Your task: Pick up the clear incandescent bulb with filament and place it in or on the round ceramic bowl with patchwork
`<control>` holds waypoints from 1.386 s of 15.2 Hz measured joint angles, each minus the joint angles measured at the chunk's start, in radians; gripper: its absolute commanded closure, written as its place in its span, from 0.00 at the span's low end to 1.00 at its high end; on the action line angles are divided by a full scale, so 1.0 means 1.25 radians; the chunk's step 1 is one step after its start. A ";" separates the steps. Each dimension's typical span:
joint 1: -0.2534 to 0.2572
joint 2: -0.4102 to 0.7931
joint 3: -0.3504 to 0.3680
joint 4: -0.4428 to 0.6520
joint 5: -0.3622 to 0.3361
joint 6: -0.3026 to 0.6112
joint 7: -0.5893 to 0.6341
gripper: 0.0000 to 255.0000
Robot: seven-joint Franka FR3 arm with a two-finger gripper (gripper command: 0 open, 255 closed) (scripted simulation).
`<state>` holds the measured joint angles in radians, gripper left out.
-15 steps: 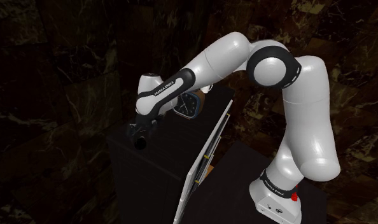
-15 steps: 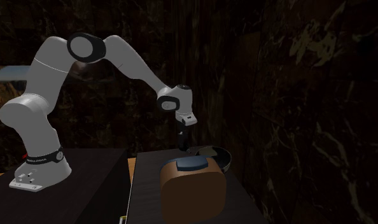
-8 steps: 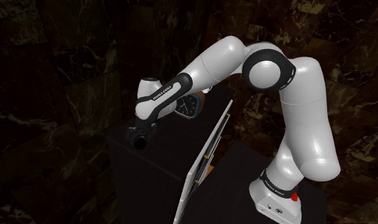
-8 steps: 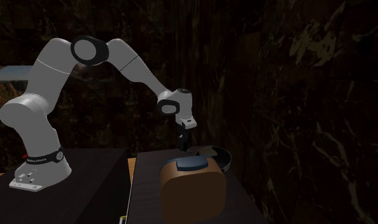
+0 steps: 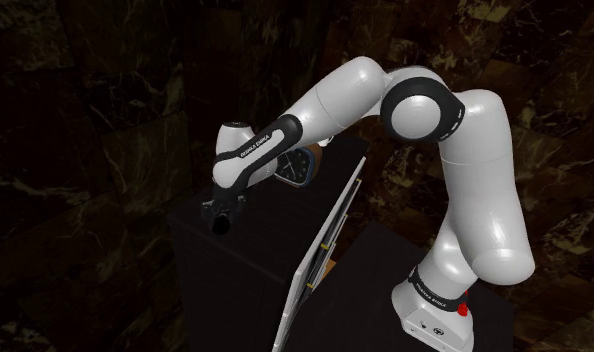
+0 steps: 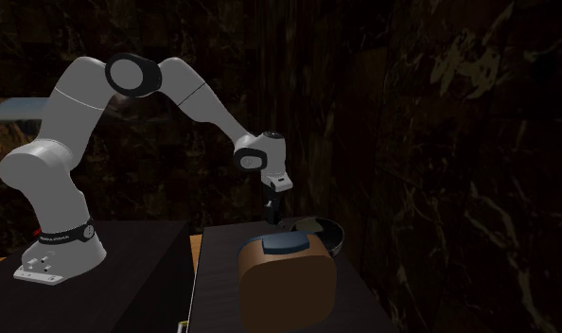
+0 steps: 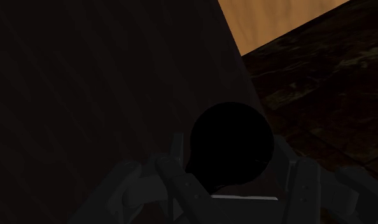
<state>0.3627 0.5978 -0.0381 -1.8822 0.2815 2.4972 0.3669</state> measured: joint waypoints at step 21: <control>0.010 -0.117 -0.018 -0.005 -0.028 -0.110 0.033 1.00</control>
<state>0.3757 0.4513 -0.0605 -1.8887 0.2467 2.3596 0.4075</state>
